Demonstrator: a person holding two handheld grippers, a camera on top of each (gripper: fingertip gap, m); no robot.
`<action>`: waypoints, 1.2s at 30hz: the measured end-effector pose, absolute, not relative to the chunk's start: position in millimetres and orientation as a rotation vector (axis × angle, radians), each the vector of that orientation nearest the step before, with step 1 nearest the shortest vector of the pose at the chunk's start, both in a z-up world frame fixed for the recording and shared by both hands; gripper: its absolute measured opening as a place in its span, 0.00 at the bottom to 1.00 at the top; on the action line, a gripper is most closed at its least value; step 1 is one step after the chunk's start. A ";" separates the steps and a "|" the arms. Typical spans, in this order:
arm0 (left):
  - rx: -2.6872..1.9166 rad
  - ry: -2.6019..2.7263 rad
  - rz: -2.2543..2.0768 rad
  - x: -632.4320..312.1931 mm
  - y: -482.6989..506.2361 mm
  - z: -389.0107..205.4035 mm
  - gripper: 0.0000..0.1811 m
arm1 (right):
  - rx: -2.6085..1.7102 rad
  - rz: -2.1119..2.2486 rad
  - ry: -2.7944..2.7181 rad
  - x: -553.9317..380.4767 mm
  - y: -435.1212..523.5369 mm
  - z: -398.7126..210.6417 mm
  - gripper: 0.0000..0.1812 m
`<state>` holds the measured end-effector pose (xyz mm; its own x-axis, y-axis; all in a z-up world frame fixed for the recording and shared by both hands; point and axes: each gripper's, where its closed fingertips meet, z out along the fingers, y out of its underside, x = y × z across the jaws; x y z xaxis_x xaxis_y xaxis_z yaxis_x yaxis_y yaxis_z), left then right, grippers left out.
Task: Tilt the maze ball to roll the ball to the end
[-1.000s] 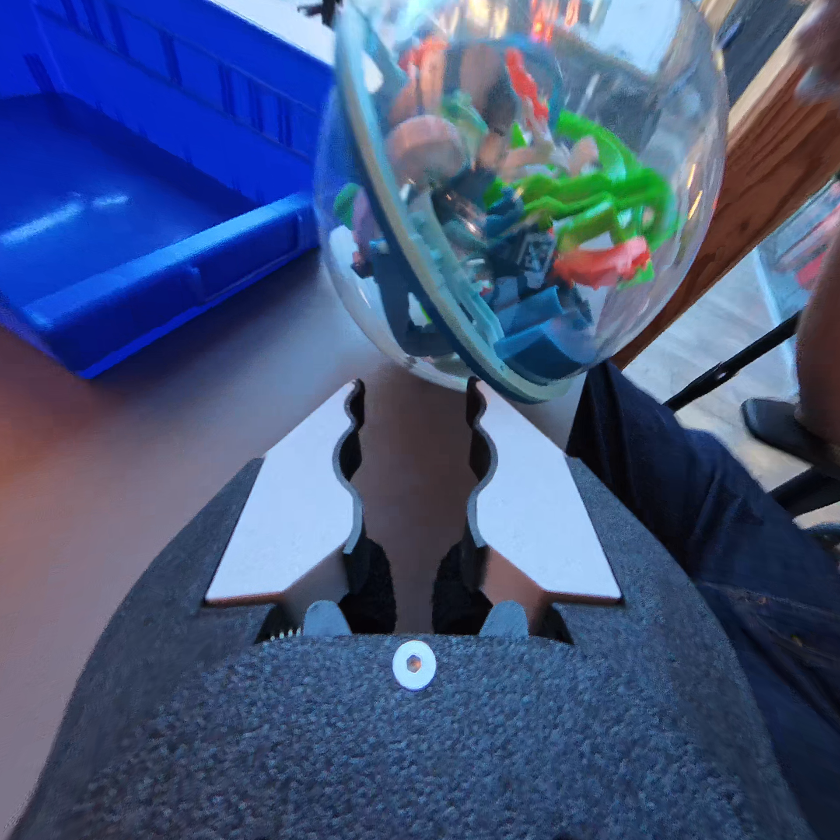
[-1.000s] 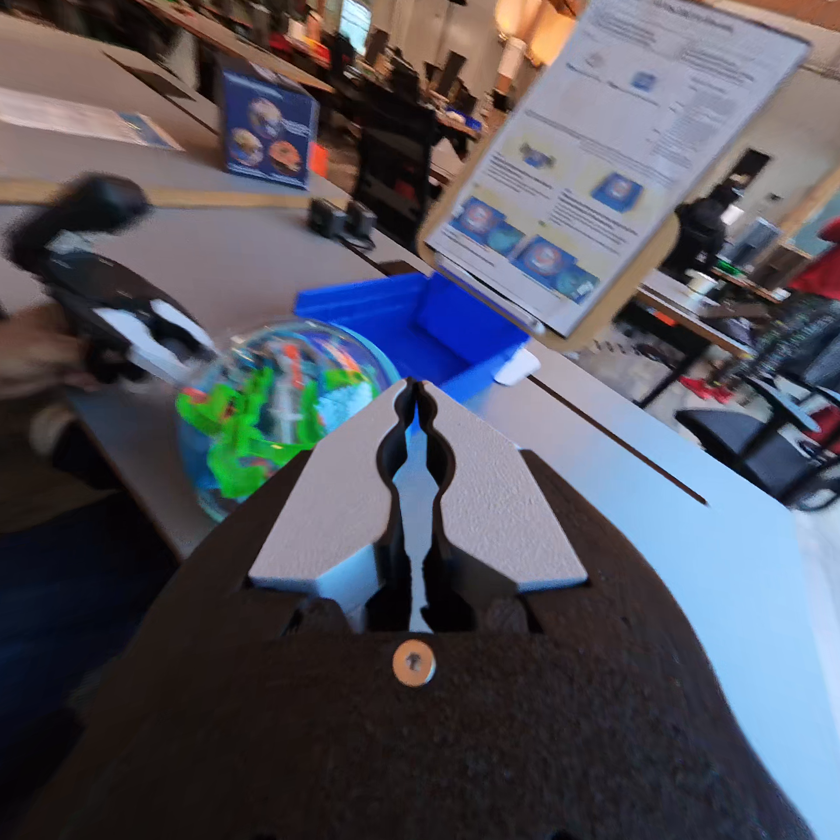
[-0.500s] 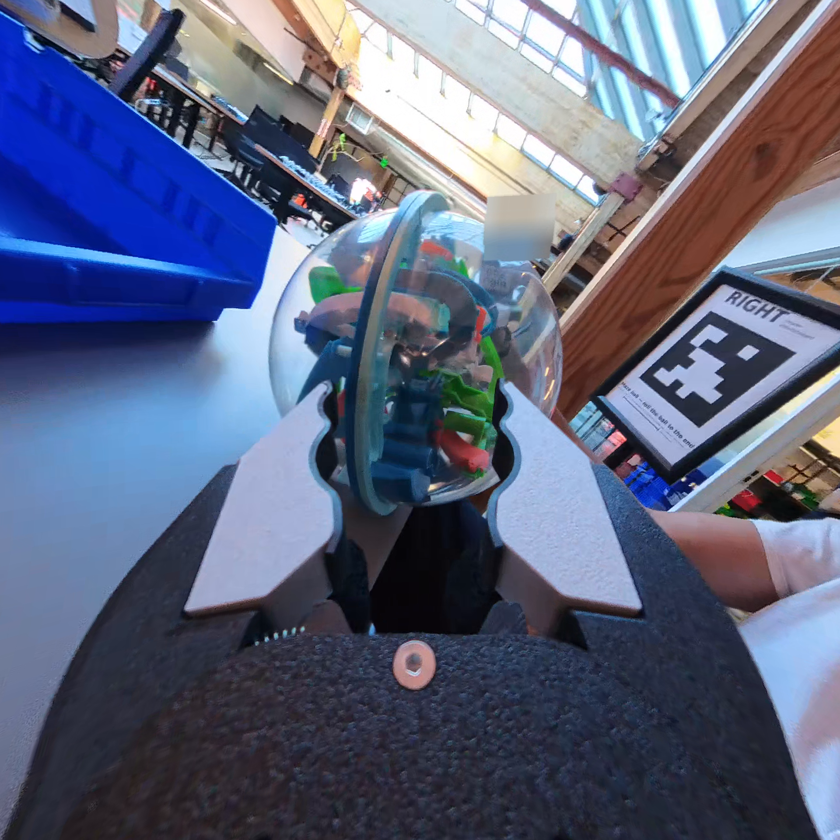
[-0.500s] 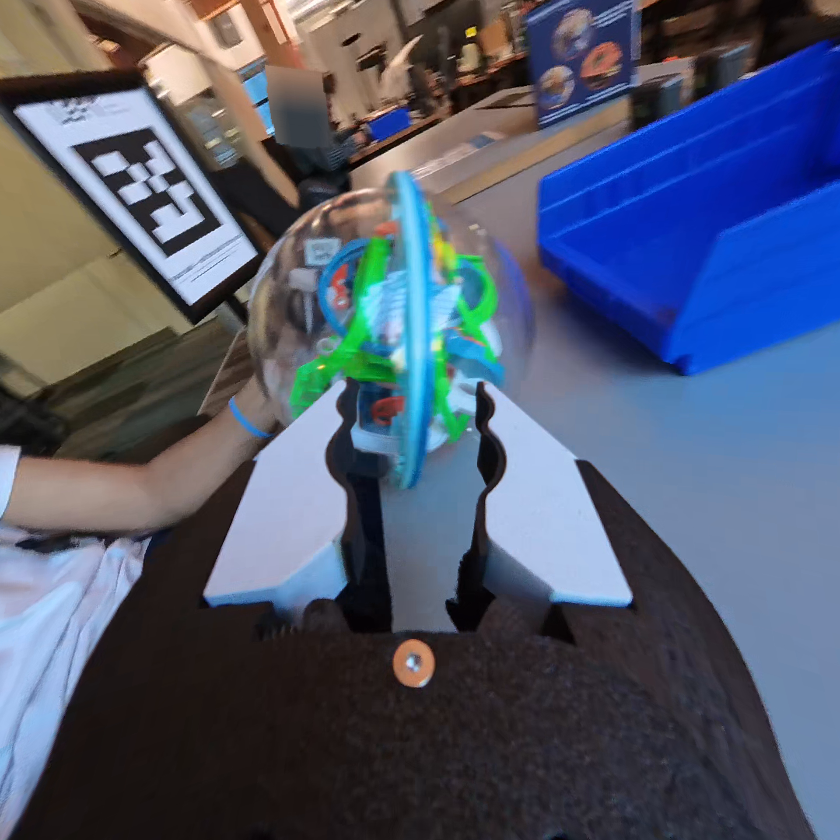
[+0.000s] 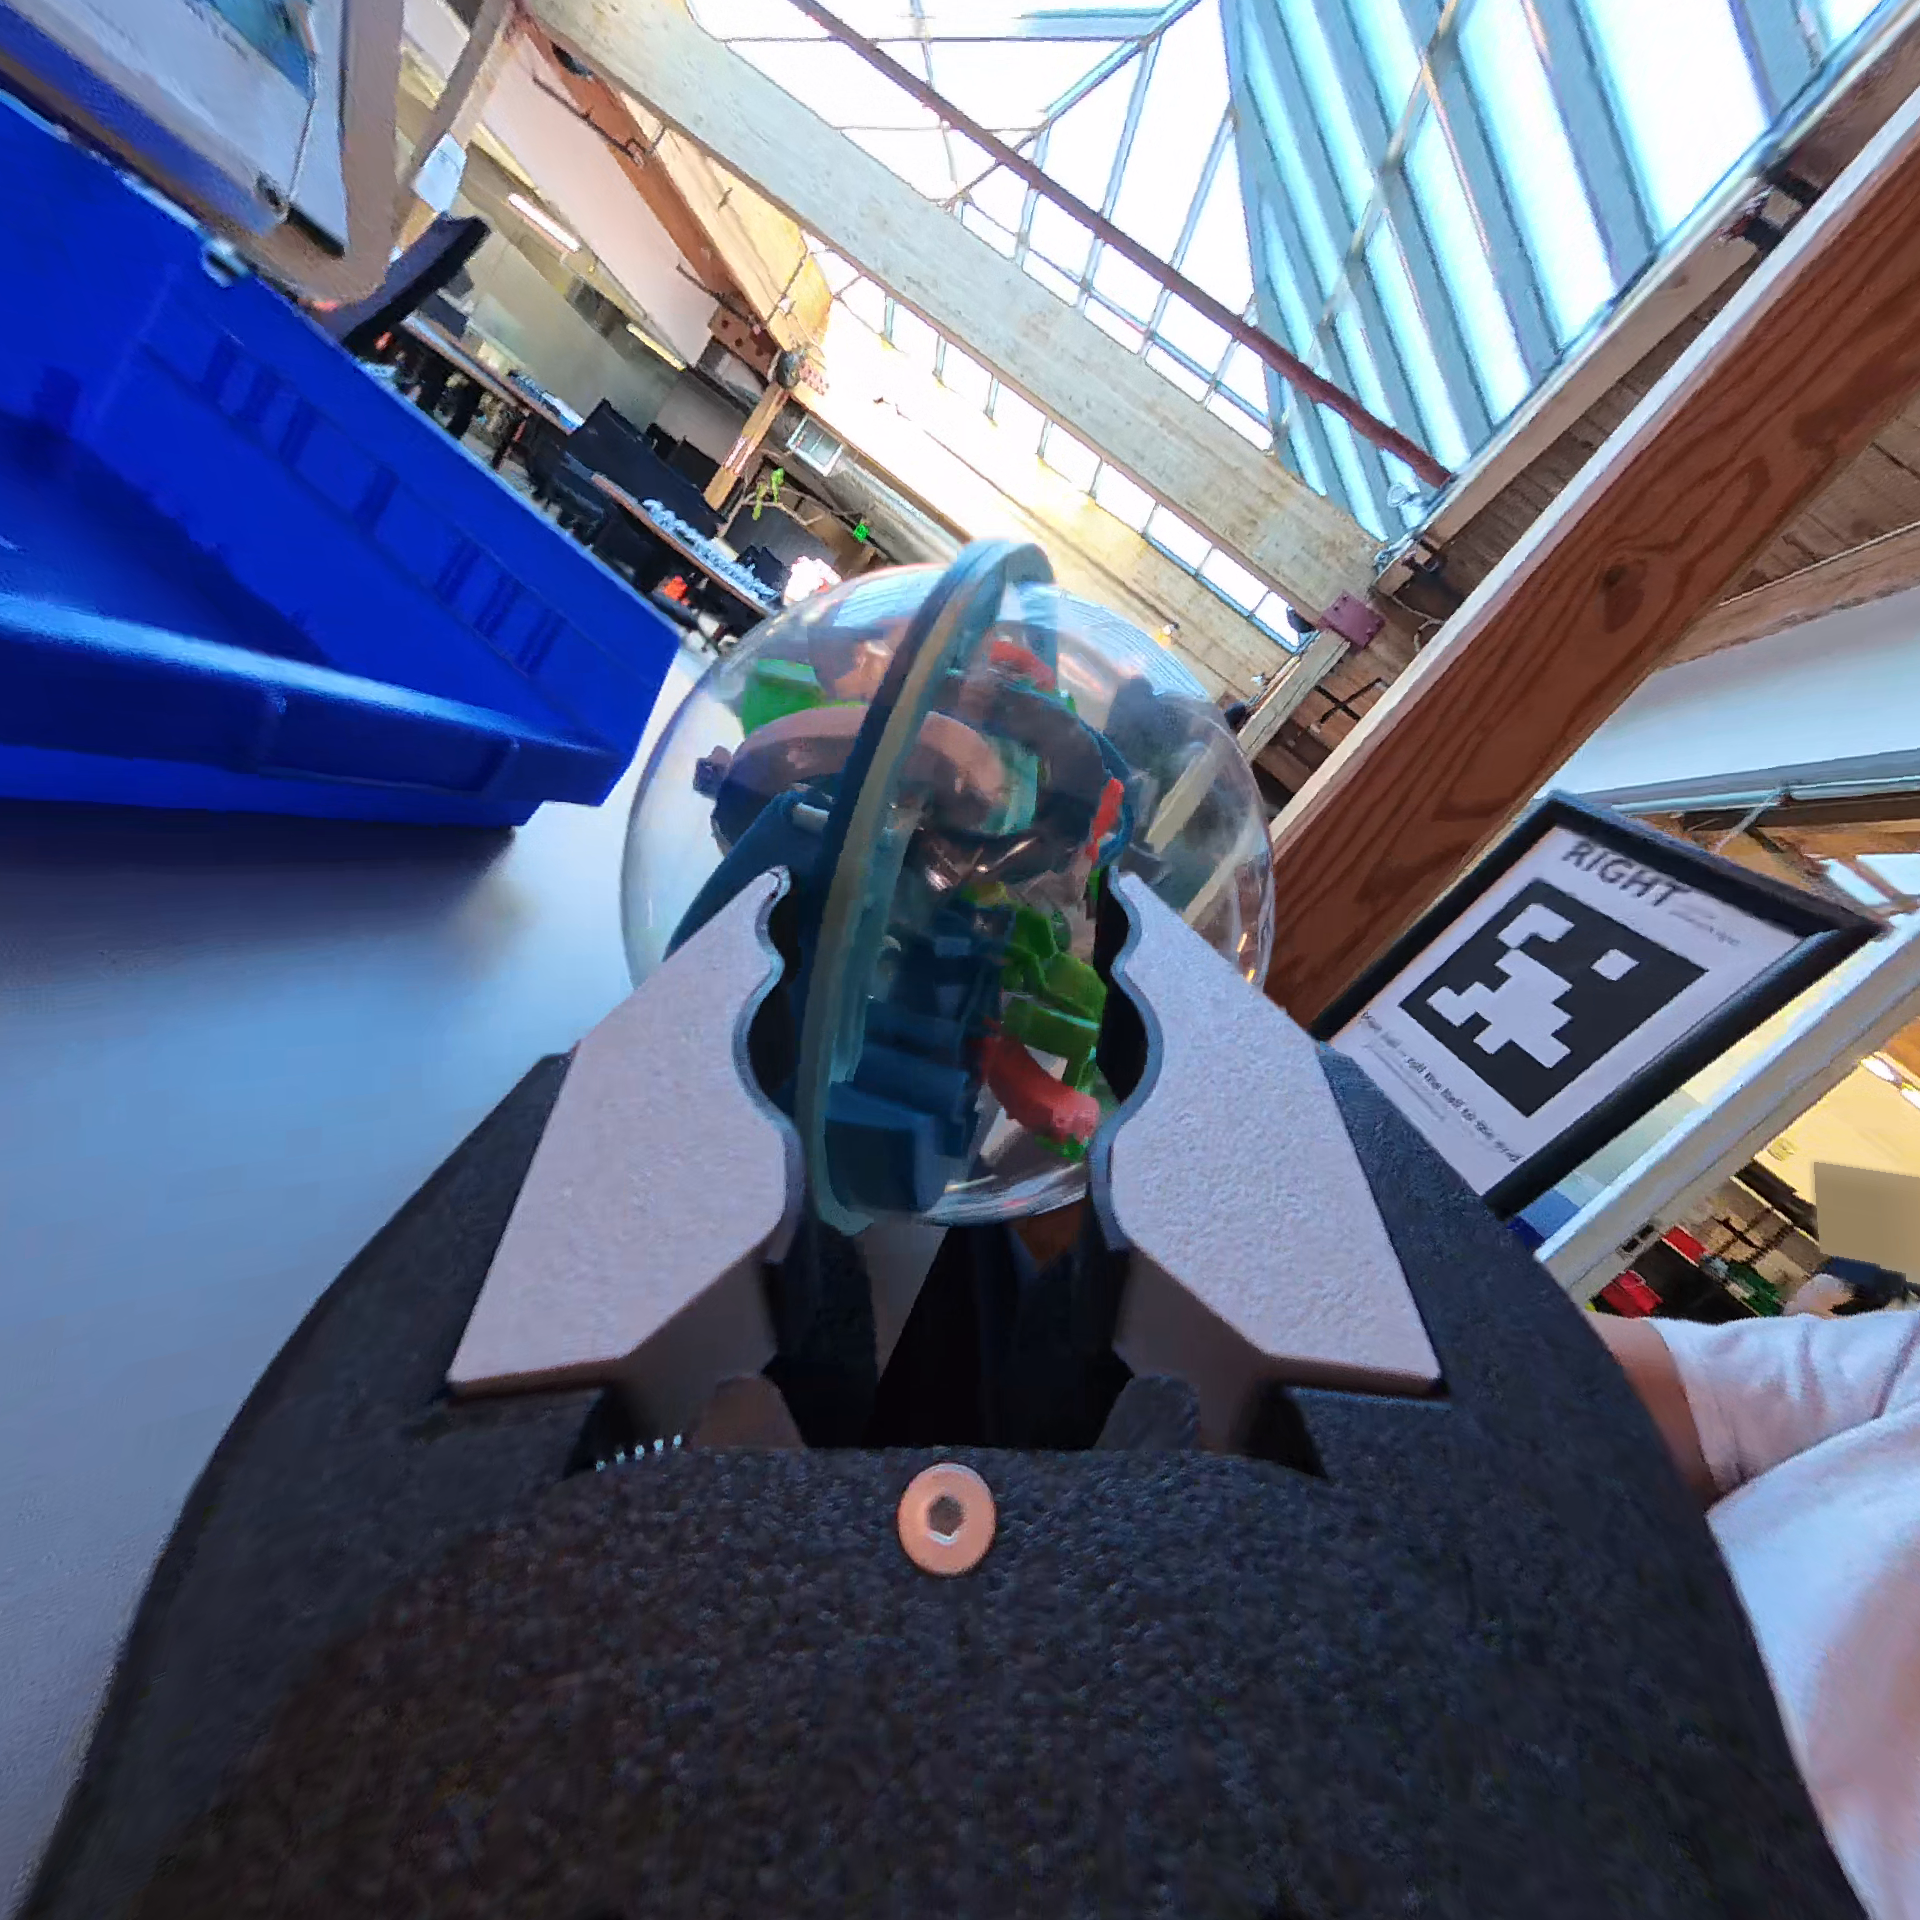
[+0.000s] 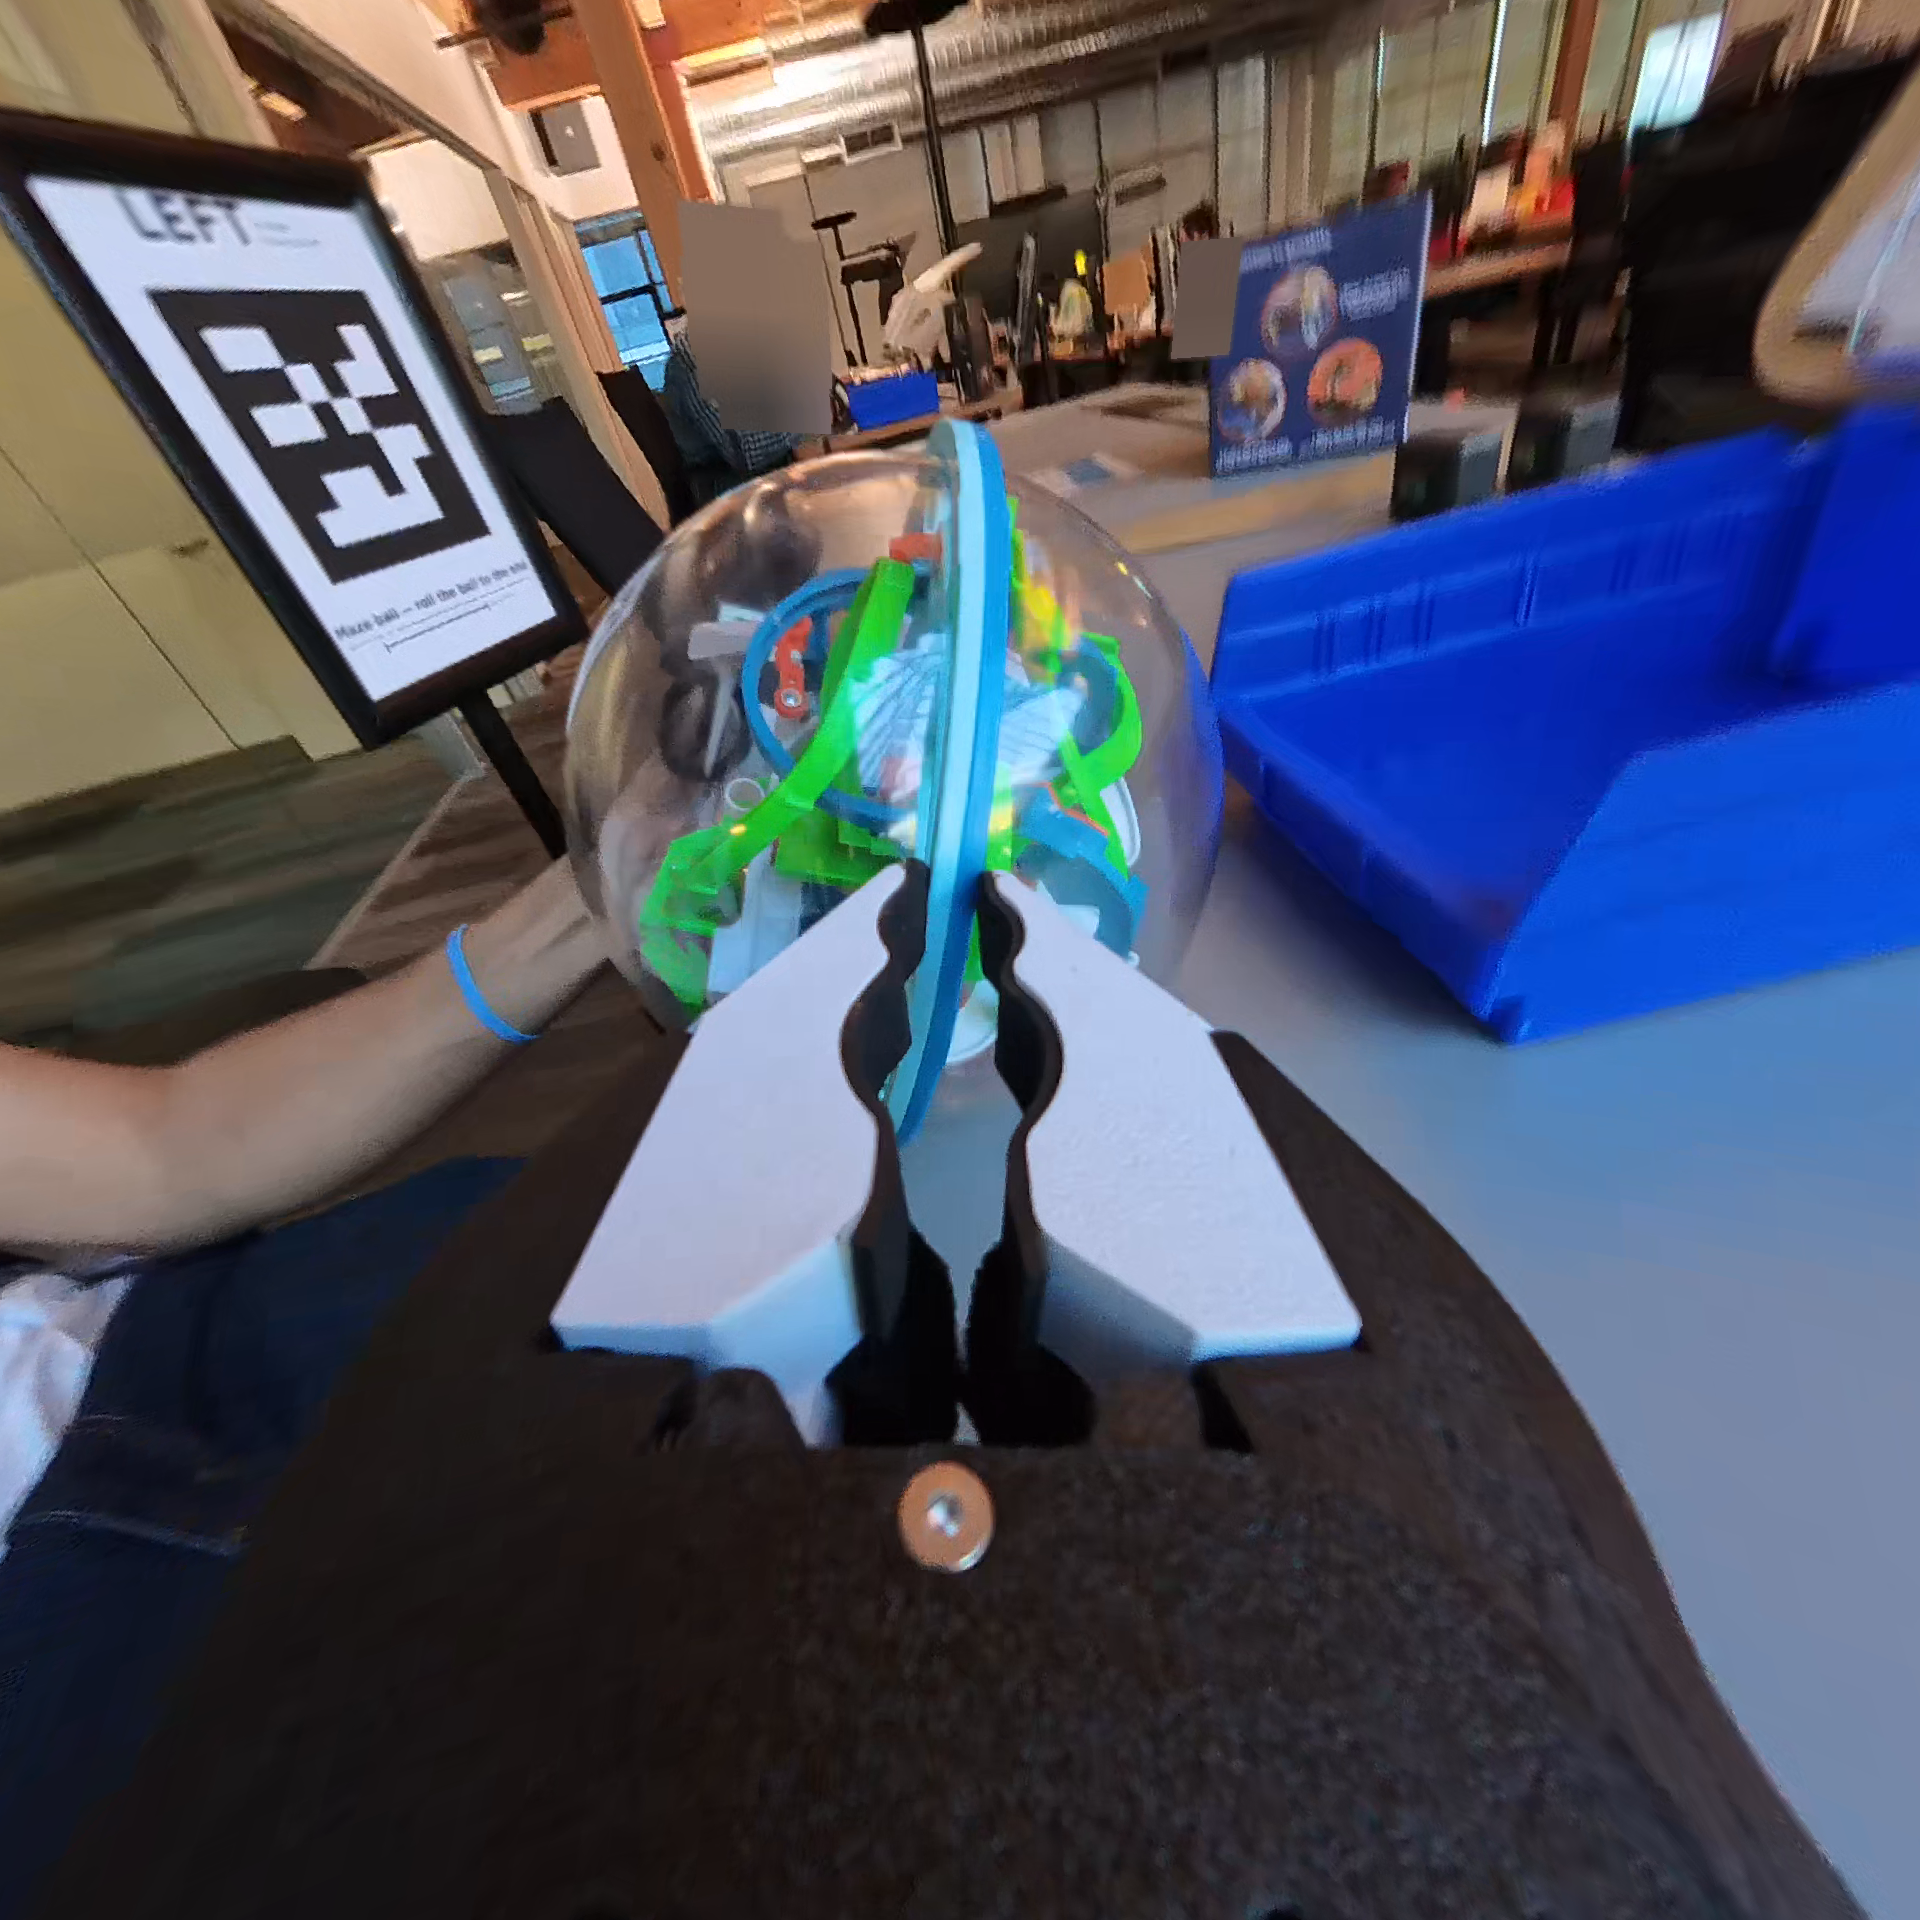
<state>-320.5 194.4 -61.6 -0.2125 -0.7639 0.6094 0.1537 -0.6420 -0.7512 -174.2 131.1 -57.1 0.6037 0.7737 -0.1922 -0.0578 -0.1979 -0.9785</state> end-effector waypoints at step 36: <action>-1.478 0.855 -1.765 -282.6 218.3 20.3 0.03 | -1.275 0.286 -0.715 -202.3 84.8 75.0 0.05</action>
<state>-282.6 218.3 20.3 -0.1311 -0.8271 0.5465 0.0840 -0.5586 -0.8252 -202.3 84.8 75.0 0.7547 0.5687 0.3272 0.1860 0.2929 -0.9379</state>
